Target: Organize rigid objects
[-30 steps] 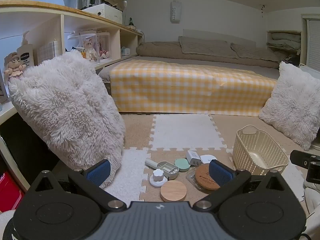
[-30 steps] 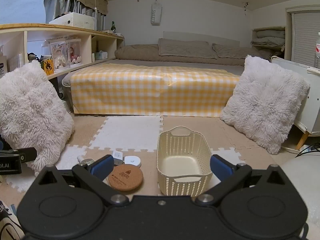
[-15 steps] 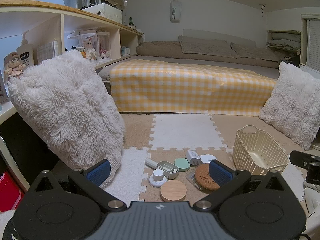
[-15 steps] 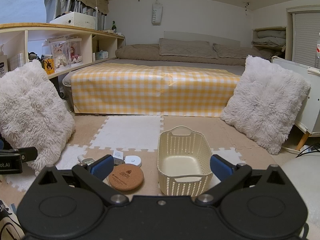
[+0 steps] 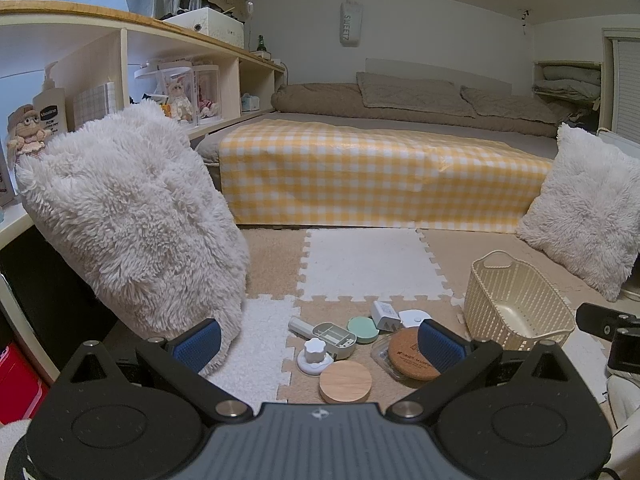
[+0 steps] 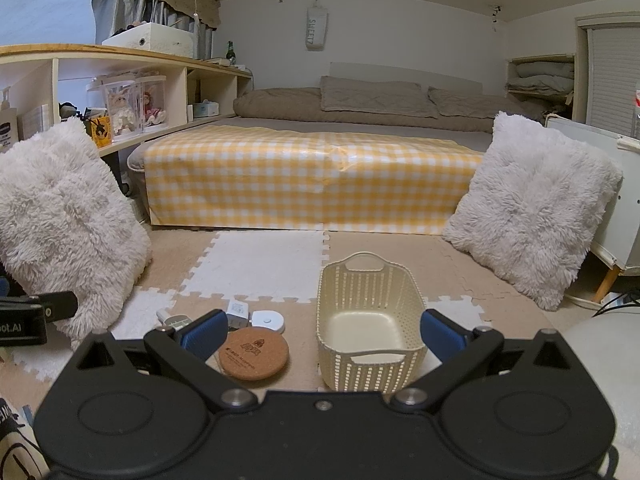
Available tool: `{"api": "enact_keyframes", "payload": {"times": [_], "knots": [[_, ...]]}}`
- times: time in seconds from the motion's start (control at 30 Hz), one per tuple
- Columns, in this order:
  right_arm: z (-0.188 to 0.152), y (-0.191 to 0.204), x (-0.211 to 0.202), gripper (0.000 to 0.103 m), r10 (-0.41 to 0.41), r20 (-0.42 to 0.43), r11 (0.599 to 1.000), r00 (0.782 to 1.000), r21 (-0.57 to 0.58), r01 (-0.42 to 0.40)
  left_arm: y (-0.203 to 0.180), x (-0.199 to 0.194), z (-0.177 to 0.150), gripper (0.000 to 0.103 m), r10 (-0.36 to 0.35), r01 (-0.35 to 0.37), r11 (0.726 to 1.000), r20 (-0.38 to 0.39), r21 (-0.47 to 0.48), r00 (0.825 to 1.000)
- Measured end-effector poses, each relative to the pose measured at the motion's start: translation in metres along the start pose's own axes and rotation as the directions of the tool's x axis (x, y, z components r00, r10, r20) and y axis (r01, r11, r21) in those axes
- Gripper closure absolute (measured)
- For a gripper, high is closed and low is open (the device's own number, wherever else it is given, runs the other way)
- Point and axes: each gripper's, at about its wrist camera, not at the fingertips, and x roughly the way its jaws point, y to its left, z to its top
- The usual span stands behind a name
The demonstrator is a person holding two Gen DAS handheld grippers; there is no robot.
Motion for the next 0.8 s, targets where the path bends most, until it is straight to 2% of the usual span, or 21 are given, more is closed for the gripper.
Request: {"api": "enact_keyframes", "payload": {"times": [0.8], "knots": [[-0.0004,0.0016,0.0003,0.0,0.002,-0.002,1.0,1.0,0.0,-0.002,0.0,0.0001,0.0,0.0,0.0,0.0,1.0,-0.001,-0.001,1.0]]}}
